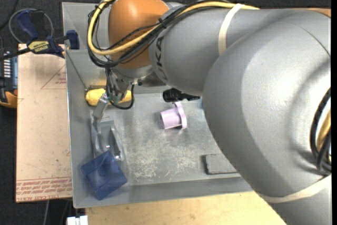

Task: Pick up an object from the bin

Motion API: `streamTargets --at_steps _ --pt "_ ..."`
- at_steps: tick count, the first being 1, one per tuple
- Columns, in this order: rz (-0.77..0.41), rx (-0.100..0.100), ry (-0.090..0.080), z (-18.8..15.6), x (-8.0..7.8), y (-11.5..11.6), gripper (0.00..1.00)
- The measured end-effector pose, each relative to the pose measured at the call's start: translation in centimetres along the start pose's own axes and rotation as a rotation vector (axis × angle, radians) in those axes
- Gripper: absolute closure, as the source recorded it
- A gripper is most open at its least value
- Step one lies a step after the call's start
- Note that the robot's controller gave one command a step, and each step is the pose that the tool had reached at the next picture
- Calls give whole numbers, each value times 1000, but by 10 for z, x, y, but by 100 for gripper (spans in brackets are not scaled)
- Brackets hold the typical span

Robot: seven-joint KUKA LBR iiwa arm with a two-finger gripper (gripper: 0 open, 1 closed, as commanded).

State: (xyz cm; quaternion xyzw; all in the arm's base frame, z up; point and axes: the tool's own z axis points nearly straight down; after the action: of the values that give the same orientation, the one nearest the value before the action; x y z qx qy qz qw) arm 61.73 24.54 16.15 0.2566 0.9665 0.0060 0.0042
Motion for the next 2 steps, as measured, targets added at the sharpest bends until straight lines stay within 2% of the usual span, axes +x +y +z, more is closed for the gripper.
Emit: streamTargets --at_steps 1,2 --pt "-317 6 -4 17 -25 -124 0" --pt "-64 -5 -3 -22 0 -14 0"
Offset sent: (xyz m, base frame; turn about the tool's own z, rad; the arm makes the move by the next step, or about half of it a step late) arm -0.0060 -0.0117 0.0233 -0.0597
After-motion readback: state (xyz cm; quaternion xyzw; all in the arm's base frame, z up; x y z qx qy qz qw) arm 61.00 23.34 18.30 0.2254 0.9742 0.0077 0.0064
